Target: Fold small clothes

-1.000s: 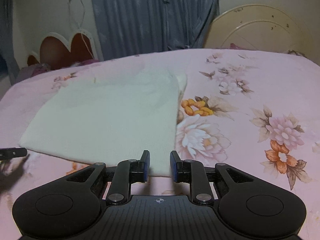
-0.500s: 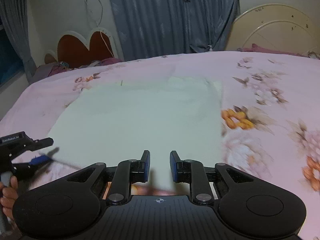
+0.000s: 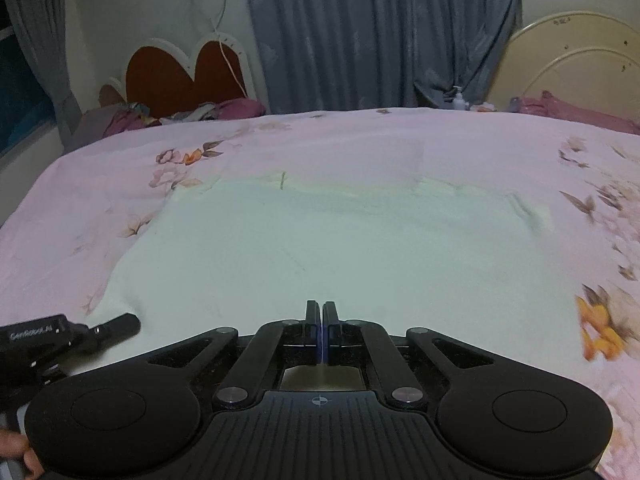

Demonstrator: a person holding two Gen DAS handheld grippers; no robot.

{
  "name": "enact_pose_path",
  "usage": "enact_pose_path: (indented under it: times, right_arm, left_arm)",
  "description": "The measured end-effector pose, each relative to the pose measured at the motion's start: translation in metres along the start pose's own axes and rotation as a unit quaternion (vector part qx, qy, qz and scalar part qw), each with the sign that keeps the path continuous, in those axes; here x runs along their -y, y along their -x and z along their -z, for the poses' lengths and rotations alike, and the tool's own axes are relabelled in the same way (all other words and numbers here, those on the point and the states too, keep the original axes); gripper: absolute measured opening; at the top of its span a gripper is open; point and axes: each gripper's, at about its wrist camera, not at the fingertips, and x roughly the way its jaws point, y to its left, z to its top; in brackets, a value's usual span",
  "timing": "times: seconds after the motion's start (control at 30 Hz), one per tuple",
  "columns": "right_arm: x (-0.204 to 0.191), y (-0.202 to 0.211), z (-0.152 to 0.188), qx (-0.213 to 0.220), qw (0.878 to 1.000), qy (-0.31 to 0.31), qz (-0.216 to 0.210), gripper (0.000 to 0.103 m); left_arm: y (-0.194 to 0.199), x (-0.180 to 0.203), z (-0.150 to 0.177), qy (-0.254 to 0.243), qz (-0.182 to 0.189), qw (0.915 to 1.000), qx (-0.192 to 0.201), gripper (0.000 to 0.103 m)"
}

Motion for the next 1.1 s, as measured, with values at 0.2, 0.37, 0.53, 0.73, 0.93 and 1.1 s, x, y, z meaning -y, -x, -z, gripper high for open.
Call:
enact_pose_path:
  times: [0.2,0.37,0.53,0.73,0.93,1.1]
  right_arm:
    - [-0.001,-0.014,0.007,-0.023,1.000,0.001,0.004,0.000]
    - [-0.001,-0.022,0.009,-0.029,1.000,0.003,-0.012,0.000]
    - [0.008,-0.022,0.008,-0.023,0.999,-0.013,-0.033,0.000]
    - [0.068,0.023,0.006,0.036,0.992,-0.111,-0.045,0.000]
    - [0.145,0.075,0.002,0.087,0.979,-0.181,-0.031,0.000]
    - [0.195,0.102,0.004,0.105,0.970,-0.217,-0.033,0.000]
  left_arm:
    - [0.014,-0.002,0.003,-0.021,-0.023,0.9995,0.004,0.010]
    - [0.006,0.007,0.001,-0.030,-0.029,0.9990,0.016,0.021]
    - [-0.007,0.045,0.006,-0.130,-0.061,0.9895,-0.012,0.007]
    - [-0.008,0.130,0.034,-0.281,-0.033,0.9586,-0.029,0.007]
    - [-0.034,0.204,0.098,-0.398,-0.012,0.9142,-0.077,0.007]
    - [-0.076,0.231,0.168,-0.428,0.002,0.8853,-0.182,0.025]
